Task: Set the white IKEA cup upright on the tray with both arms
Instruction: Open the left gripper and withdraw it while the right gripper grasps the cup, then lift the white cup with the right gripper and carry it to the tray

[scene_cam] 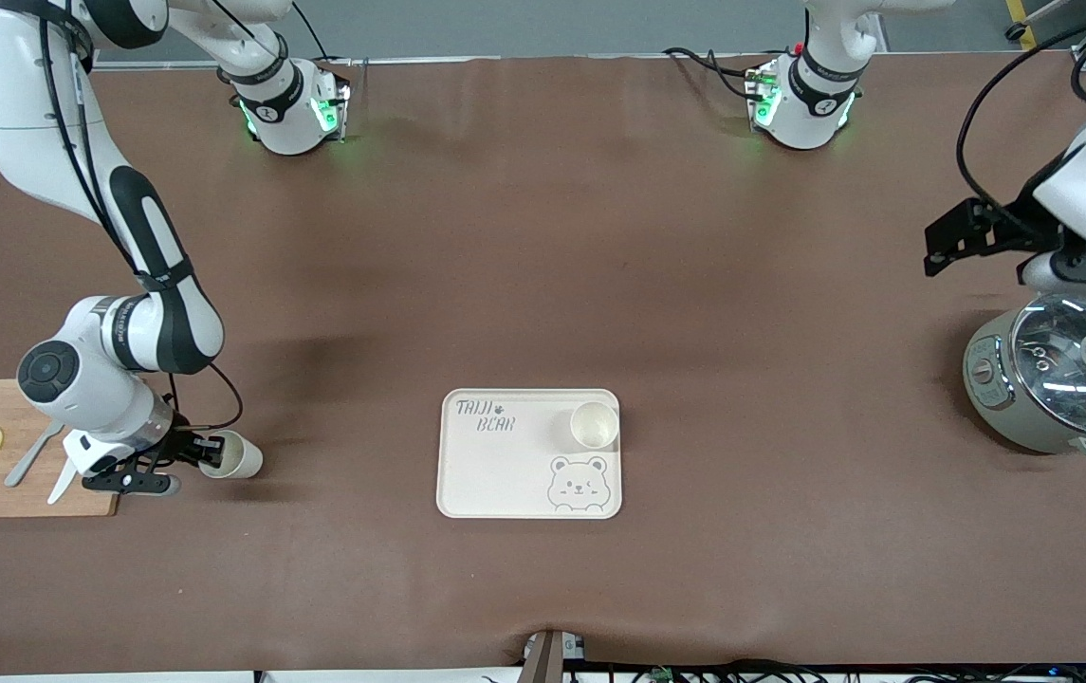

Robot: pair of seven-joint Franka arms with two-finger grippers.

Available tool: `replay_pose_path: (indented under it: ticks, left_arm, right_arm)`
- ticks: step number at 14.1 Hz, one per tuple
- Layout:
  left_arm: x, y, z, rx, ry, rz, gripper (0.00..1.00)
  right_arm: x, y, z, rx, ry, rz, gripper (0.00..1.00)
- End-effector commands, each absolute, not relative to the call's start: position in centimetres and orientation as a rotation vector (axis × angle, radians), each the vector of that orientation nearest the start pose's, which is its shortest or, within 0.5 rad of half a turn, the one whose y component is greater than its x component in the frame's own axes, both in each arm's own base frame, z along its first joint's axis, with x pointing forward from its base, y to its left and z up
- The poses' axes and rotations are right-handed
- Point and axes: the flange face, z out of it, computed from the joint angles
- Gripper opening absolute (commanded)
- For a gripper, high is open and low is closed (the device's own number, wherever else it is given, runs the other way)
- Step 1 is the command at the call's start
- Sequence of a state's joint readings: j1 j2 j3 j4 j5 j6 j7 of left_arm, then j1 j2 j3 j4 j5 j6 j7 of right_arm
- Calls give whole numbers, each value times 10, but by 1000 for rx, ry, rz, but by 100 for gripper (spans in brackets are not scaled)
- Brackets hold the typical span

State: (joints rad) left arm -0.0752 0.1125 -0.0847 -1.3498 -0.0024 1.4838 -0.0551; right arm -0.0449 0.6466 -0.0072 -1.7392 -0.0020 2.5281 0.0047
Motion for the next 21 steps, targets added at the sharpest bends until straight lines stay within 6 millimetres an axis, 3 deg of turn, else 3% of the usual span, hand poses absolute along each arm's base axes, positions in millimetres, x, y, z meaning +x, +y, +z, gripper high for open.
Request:
replay_pose_path:
  ticks: [1,6,8,10,12,16,19,21]
  left_arm:
    - [563,-96,652,-3168,193,-10,100]
    - [570,-86,654,-3169,174,-73,100]
    - [574,-76,655,-3163,148,-109,100]
    - [575,-73,656,-3158,143,-122,100]
    - [581,-74,657,-3161,147,-177,100]
    - [600,-82,634,-3170,162,-191,100]
    - [599,-76,639,-3176,145,-208,100]
    - [600,-65,639,-3175,123,-209,100]
  right_arm:
    - [682,-35,220,-3138,74,-222,0]
    - [690,-32,234,-3130,84,-188,0]
    - [703,-26,261,-3115,133,-113,0]
    - [718,-4,296,-3030,289,-88,0]
    - [728,14,318,-2929,464,-115,0]
    - [736,75,336,-2847,629,-139,0]
    - [745,130,332,-2813,712,-144,0]
    - [740,170,332,-2800,749,-131,0]
